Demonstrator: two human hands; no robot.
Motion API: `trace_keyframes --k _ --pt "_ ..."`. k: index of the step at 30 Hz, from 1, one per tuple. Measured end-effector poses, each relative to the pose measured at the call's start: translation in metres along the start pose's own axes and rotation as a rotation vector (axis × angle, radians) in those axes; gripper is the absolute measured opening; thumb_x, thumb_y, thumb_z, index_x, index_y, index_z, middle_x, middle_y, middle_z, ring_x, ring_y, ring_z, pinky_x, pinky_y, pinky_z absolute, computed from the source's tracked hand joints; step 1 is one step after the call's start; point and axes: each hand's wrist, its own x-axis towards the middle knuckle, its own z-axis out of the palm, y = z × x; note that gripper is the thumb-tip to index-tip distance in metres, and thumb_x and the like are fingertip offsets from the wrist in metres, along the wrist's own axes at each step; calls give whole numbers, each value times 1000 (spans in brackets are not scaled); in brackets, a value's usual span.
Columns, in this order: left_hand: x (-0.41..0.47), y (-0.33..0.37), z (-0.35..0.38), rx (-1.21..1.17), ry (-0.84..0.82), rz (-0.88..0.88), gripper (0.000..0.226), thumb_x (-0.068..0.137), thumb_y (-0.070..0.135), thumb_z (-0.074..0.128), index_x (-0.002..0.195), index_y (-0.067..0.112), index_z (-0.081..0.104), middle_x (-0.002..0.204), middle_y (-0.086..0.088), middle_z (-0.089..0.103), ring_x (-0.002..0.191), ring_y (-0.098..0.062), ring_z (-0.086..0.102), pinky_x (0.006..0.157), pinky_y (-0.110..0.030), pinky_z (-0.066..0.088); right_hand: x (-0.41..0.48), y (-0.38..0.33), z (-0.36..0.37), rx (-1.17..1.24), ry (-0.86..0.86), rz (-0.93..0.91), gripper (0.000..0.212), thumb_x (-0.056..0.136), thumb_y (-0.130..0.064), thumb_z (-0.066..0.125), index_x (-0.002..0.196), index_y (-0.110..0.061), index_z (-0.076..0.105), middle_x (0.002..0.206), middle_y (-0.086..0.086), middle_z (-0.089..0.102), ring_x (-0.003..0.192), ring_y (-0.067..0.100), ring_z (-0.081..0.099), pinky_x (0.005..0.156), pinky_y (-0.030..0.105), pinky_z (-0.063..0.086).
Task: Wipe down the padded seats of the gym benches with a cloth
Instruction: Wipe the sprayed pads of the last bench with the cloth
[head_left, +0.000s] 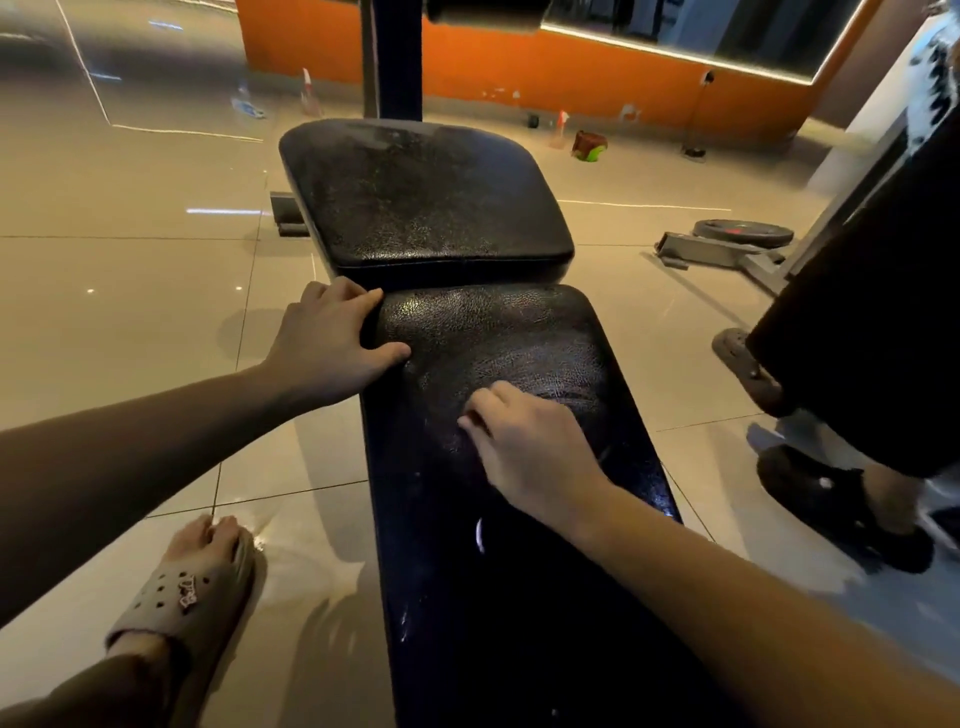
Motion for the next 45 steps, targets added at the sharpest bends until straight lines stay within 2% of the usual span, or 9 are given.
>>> trace_keyframes --k 7,13,17,19,23,25,33,40,45 --pt "1 2 2 -16 -49 -44 93 83 72 52 156 17 36 151 -10 42 135 -34 37 108 -45 34 61 95 -8 -98 79 561 23 105 -30 48 110 -11 60 105 11 66 94 33 63 71 37 40" --pt "4 -5 -6 -173 -103 -78 75 92 48 69 154 17 41 155 -7 42 140 -30 36 115 -49 33 66 -38 20 47 -27 74 21 104 -26 53 114 -10 61 100 11 65 83 34 66 63 37 41" --pt "-23 -8 -18 -145 -73 -57 72 89 39 75 150 16 47 155 -6 43 141 -26 34 115 -46 31 2 -23 1 82 -158 -239 11 97 -22 64 97 -11 64 86 7 61 65 28 62 50 35 45" --pt "-42 -5 -19 -96 -111 -27 85 83 49 77 153 18 41 158 -6 38 143 -26 30 116 -45 30 0 23 -6 -7 -89 -183 11 95 -20 68 93 -10 64 84 7 61 63 28 62 47 31 41" --pt "-67 5 -7 104 -261 5 117 72 74 71 161 20 19 169 -3 15 152 -27 15 122 -47 24 44 92 -8 -113 54 329 20 104 -27 50 104 -10 59 98 12 63 87 35 63 66 37 40" --pt "-72 8 -2 155 -269 -4 120 73 77 68 162 19 13 170 -4 8 154 -27 12 123 -46 22 50 87 3 -60 88 417 21 105 -27 49 101 -10 59 97 11 63 89 33 61 67 36 37" --pt "-64 29 -13 297 -303 2 109 71 75 72 153 14 34 162 -12 27 147 -33 25 119 -51 27 20 32 -4 6 44 314 22 104 -28 52 101 -10 64 96 10 65 85 31 63 69 39 47" --pt "-64 44 -20 414 -379 -50 107 76 73 69 155 13 28 163 -11 25 147 -33 26 117 -50 31 -33 10 -1 11 -109 -241 15 100 -24 62 97 -10 63 88 9 59 68 31 60 50 41 51" --pt "-66 52 -22 417 -428 -106 111 80 68 69 160 14 16 169 -10 11 153 -33 16 121 -49 25 2 96 -16 -142 3 -25 17 102 -25 55 100 -9 63 94 11 62 79 37 65 60 42 52"
